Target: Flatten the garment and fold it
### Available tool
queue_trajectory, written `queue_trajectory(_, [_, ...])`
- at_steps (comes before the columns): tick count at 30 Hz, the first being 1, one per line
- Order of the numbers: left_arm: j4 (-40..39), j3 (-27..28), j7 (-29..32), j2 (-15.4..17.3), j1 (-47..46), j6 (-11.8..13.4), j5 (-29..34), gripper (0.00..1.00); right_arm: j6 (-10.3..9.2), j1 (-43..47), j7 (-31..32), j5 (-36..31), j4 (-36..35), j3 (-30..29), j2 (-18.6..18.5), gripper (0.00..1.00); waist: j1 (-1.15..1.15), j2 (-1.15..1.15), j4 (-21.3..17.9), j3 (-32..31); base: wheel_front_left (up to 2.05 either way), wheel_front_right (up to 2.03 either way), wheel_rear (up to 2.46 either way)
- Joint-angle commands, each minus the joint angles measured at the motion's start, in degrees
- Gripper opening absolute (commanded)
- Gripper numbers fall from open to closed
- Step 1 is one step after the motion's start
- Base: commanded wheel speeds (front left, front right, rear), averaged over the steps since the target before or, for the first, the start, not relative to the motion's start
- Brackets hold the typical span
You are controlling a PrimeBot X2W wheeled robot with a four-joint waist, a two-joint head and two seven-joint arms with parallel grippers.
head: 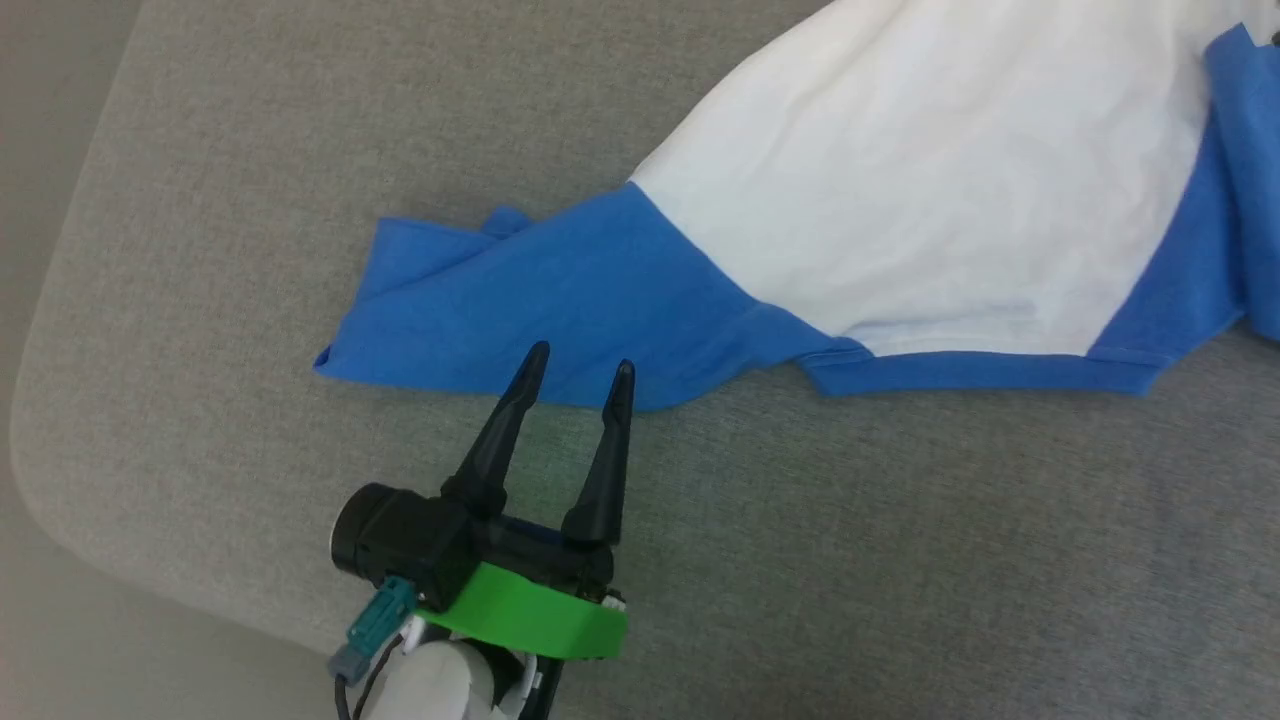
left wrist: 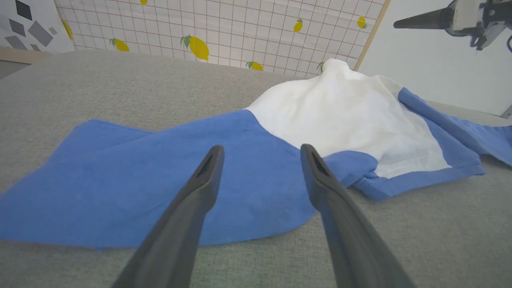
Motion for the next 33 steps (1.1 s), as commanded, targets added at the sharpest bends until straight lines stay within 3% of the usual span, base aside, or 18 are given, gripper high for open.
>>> queue_trajectory(1, [0.2, 0.6, -0.3, -0.3, -0.9, -0.3, 0.7, 1.0, -0.09, 1.7, -1.3, 1.4, -1.3, -1.0, 0.4, 1.0, 0.0, 0.0, -2.4, -2.5, 0.0, 0.0, 0.0])
queue_trajectory(6, [0.4, 2.2, -0.3, 0.3, 0.3, -0.4, 1.5, 1.0, -0.09, 9.4, -5.4, 6.3, -9.9, -4.4, 1.3, 1.0, 0.0, 0.0, -5.5, -6.6, 0.0, 0.0, 0.0])
queue_trajectory(10, [0.4, 3.5, -0.3, 1.5, 2.2, -0.1, 1.9, 1.0, -0.09, 21.3, -7.3, 8.7, -21.7, -8.5, 3.4, 1.0, 0.0, 0.0, -8.3, -9.9, 0.0, 0.0, 0.0])
queue_trajectory(15, [-0.1, 4.3, 0.1, 2.8, 5.0, 0.4, 1.6, 1.0, -0.09, 41.2, -8.7, 8.5, -38.9, -15.8, 10.4, 1.0, 0.0, 0.0, -11.1, -13.3, 0.0, 0.0, 0.0])
queue_trajectory(20, [-0.1, 4.5, 0.8, 3.7, 7.2, 0.8, 1.2, 1.0, -0.09, 57.5, -13.2, 5.5, -49.5, -21.4, 17.5, 1.0, 0.0, 0.0, -12.9, -15.5, 0.0, 0.0, 0.0])
queue_trajectory(22, [-0.1, 4.6, 1.1, 3.8, 8.3, 1.0, 0.9, 1.0, -0.09, 63.3, -15.4, 5.3, -51.3, -22.7, 18.7, 1.0, 0.0, 0.0, -13.5, -16.3, 0.0, 0.0, 0.0])
queue_trajectory(27, [0.0, 4.9, 2.5, 4.9, 11.2, 1.8, 0.7, 1.0, -0.09, 73.3, -20.8, 14.7, -48.9, -25.1, 19.0, 1.0, 0.0, 0.0, -15.1, -17.8, 0.0, 0.0, 0.0])
queue_trajectory(33, [-0.7, 6.0, 8.2, 8.4, 9.8, 2.9, 2.6, 1.0, -0.09, 75.8, -24.3, 15.7, -47.5, -22.6, 19.0, 1.0, 0.0, 0.0, -15.4, -18.3, 0.0, 0.0, 0.0])
